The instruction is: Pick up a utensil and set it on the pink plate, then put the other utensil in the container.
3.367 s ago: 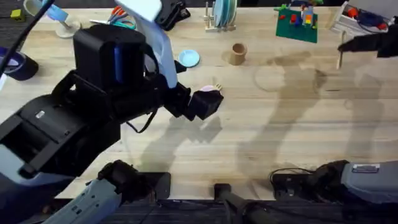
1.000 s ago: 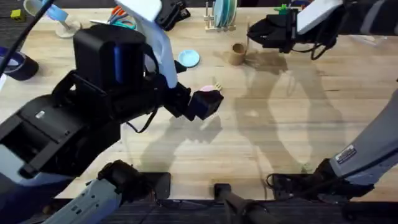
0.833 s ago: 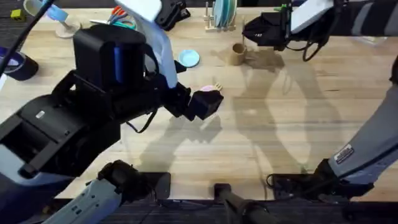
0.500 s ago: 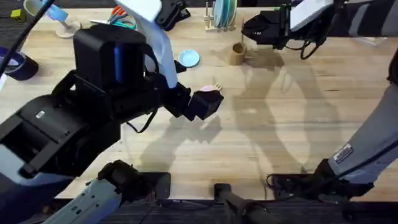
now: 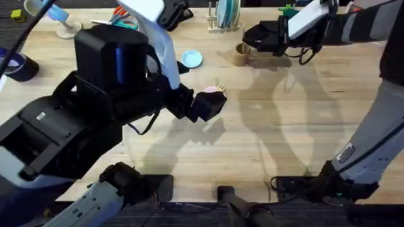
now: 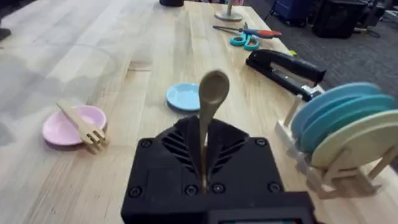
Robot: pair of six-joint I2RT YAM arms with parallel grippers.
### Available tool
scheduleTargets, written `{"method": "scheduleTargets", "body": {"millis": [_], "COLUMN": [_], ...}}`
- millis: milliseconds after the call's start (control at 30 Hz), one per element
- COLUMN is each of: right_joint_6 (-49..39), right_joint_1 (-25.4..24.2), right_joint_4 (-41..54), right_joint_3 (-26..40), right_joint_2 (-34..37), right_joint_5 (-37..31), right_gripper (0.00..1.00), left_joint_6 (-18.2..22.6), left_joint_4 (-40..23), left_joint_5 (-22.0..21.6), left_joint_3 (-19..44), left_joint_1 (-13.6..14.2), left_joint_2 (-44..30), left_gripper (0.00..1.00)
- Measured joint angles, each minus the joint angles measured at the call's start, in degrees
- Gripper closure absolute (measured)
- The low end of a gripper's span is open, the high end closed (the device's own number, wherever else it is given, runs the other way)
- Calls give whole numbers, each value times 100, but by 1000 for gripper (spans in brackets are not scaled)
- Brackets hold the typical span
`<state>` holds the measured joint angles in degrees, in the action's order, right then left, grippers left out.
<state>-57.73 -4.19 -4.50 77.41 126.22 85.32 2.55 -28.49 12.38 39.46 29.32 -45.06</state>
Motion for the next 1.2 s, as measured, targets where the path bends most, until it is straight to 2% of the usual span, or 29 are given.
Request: {"method": "scheduleTargets", "body": {"millis": [567,900,1067,1100,1200], "right_joint_6": [124,290,707,832,1358], "right_joint_1": [0,-15,-124,-150,-228], "right_joint_4": [-36,-41,-42,-41,-36], "right_joint_3": [0,0,6,13,105], "right_joint_2": [526,528,528,526,528], "right_joint_5": [91,136,186,190,190], "right_gripper": [955,499,65,25,7], "left_joint_6": [-2,-2,-2,-2,-2], "left_joint_4": [0,0,0,0,0], "left_joint_5": [0,0,0,0,0], "left_joint_3": [0,0,0,0,0], "left_joint_1": [0,0,0,0,0], "left_joint_2": [0,0,0,0,0], "left_gripper": [5,5,5,5,5]}}
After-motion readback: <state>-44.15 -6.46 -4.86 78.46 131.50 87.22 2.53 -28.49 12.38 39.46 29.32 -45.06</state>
